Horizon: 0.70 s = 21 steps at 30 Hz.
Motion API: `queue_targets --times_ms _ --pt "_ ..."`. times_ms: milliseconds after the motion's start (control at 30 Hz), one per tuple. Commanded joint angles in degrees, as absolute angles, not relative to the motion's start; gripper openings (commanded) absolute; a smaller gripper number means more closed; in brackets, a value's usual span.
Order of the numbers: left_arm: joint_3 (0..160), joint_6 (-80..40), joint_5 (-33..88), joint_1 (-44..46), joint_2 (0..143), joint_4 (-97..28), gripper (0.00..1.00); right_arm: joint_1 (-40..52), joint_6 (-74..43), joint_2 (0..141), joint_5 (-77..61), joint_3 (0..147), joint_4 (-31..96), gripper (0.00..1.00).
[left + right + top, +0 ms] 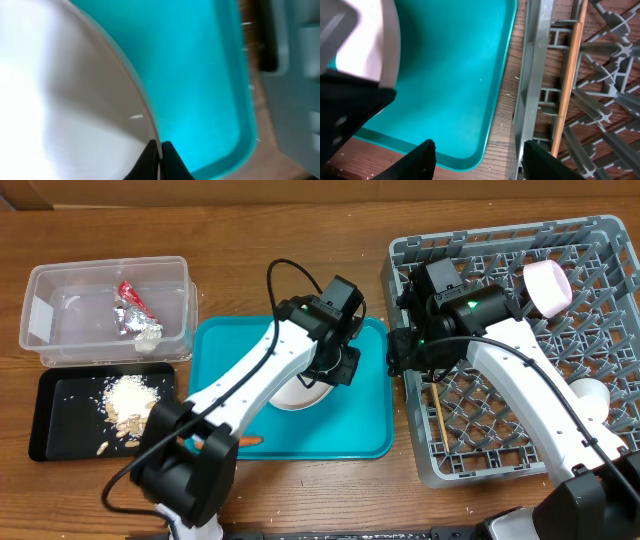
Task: Sort waste into correct bins and load items into the dishwasher
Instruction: 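Carry the emptied plate right and lower it onto the teal tray, then reach the right gripper left to the white plate and grasp its rim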
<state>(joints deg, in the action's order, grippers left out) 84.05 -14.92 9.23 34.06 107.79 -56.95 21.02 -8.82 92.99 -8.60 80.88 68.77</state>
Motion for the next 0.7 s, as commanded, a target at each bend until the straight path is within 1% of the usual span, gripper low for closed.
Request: queue_targets --times_ms 0,33,67,100,133,167,233,267,300,367,400,533,667 --pt "85.3 -15.9 5.6 33.3 109.0 -56.6 0.07 20.8 -9.2 92.7 -8.6 80.6 68.9 0.58" --pt "85.4 -15.7 5.0 33.1 108.9 -56.6 0.10 20.8 -9.2 92.7 -8.6 80.6 68.9 0.59" --pt "85.7 -15.6 4.8 32.8 108.9 -56.8 0.18 20.8 -9.2 92.7 -8.6 80.6 68.8 0.59" --pt "86.2 -15.4 4.9 32.4 108.9 -57.1 0.35 20.8 -9.2 92.7 -8.6 80.6 68.8 0.59" --pt "86.7 -15.4 4.9 31.9 108.9 -57.6 0.45 20.8 -9.2 92.7 -8.6 80.6 68.8 0.61" --pt "87.4 -15.4 4.9 31.5 108.9 -58.3 0.49 20.8 -9.2 92.7 -8.6 80.6 68.8 0.62" --pt "89.3 -15.4 4.9 30.7 108.9 -60.5 0.53 20.8 -9.2 92.7 -8.7 80.6 68.8 0.66" --pt "90.5 -15.3 4.9 30.3 108.9 -62.0 0.54 20.8 -9.2 92.7 -8.7 80.6 68.8 0.69" --pt "91.8 -15.2 4.9 29.9 108.8 -63.7 0.54 20.8 -9.2 92.7 -8.7 80.6 68.8 0.74" --pt "94.7 -15.2 4.0 28.8 108.6 -67.4 0.55 20.8 -9.1 92.7 -9.1 80.6 68.5 0.88" --pt "96.2 -15.3 3.8 28.0 108.3 -69.0 0.55 20.8 -9.1 92.7 -9.6 80.6 68.1 0.92" --pt "99.6 -16.4 3.9 23.4 105.8 -73.2 0.56 20.8 -9.1 92.7 -14.8 80.6 65.1 0.91" --pt "99.6 -17.1 4.4 16.4 101.5 -75.2 0.57 21.7 -9.2 92.7 -26.2 80.6 58.8 0.83"
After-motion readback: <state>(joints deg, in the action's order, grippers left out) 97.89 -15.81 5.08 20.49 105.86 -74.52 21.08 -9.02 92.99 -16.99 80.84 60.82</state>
